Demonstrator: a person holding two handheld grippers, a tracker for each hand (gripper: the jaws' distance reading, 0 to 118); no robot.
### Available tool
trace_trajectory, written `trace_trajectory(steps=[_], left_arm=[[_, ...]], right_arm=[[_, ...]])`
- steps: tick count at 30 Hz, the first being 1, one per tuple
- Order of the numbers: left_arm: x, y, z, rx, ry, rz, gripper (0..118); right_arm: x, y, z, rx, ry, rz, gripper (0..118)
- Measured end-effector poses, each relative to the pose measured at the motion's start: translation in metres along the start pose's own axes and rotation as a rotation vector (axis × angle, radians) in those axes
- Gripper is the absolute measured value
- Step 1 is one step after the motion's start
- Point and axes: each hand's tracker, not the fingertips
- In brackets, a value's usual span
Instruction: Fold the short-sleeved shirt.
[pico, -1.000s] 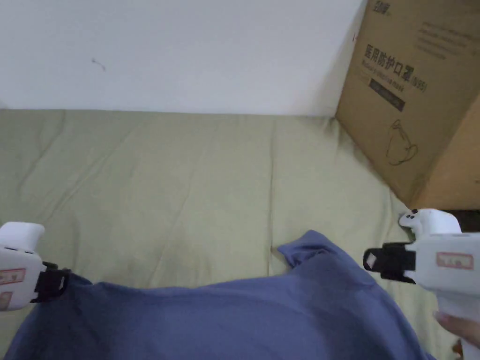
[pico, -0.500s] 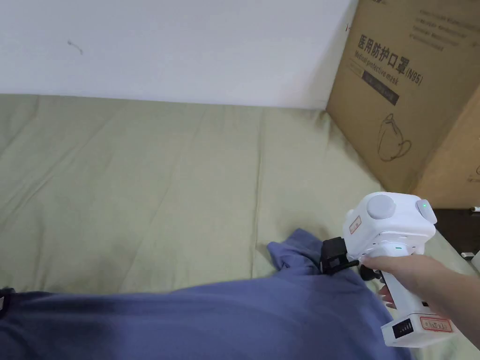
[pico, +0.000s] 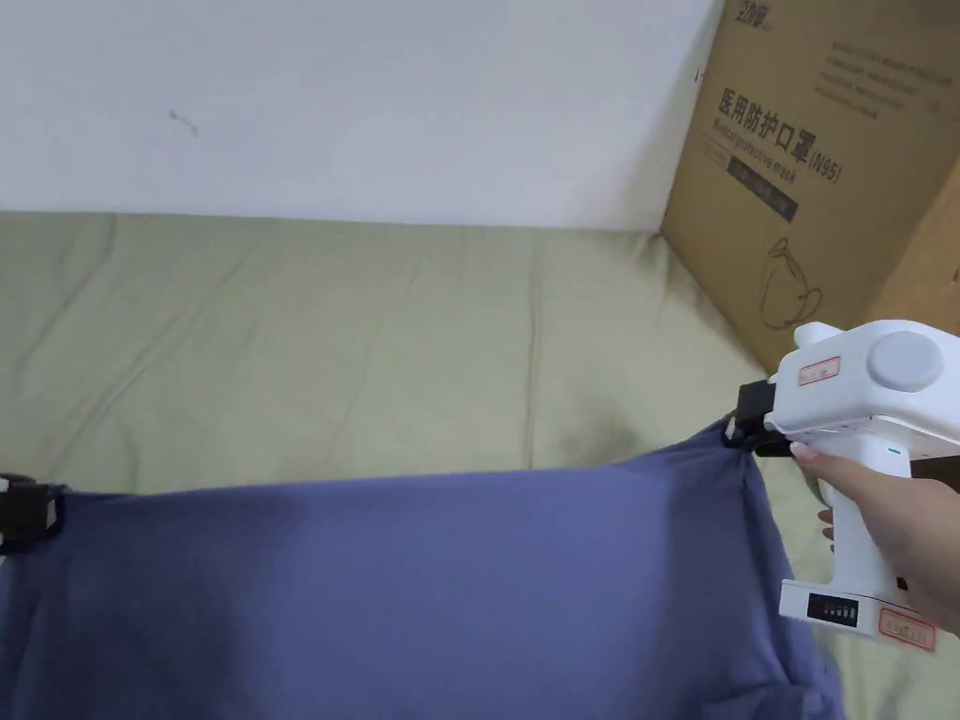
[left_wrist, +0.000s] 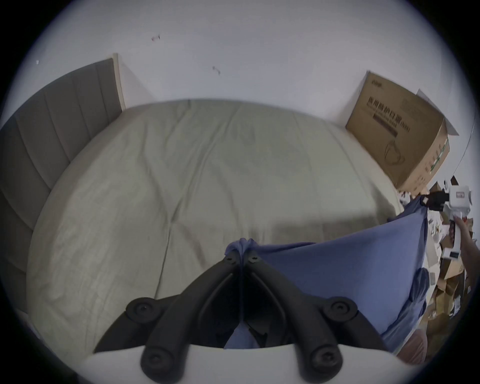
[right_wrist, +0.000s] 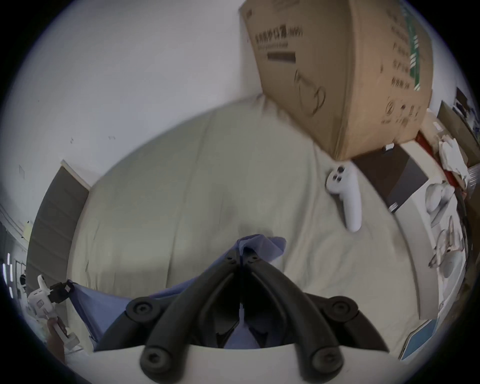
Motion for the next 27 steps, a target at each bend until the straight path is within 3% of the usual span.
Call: trace_trajectory(steps=[7,16,22,23,24,25,26,27], left_arm=[[0.001,0.001,0.027,0.028,-0.066,-0.072,0],[-0.032,-0.108,0.109,-0.072,-0.197,-0.059,0],[-0.044,-0.164,0.114,-0.208,-0.221,0.03,1],[-0.045,-0.169,0.111,-0.224,-0.227,0.036,4],[-0.045,-0.172,0.109,-0.232,-0.231,0.027,26],[-0.046,-0.175,0.108,-0.252,-0.236,0.018,56],[-0.046,-0.177,0.106,-0.257,-0.219,0.015,84],[-0.047,-0.179,0.107,-0.266,-0.19,0.014,84]], right_arm=[[0.001,-0.026,0.055,0.061,0.039,0.005,0],[0.06,-0.182,0.155,-0.169,0.11,0.038,0],[0.077,-0.226,0.148,-0.21,0.088,-0.072,0],[0.079,-0.226,0.141,-0.21,0.088,-0.089,0],[0.079,-0.224,0.135,-0.221,0.083,-0.107,11],[0.08,-0.222,0.129,-0.243,0.076,-0.122,39],[0.08,-0.222,0.127,-0.274,0.074,-0.132,79],[0.08,-0.222,0.128,-0.271,0.069,-0.142,79]])
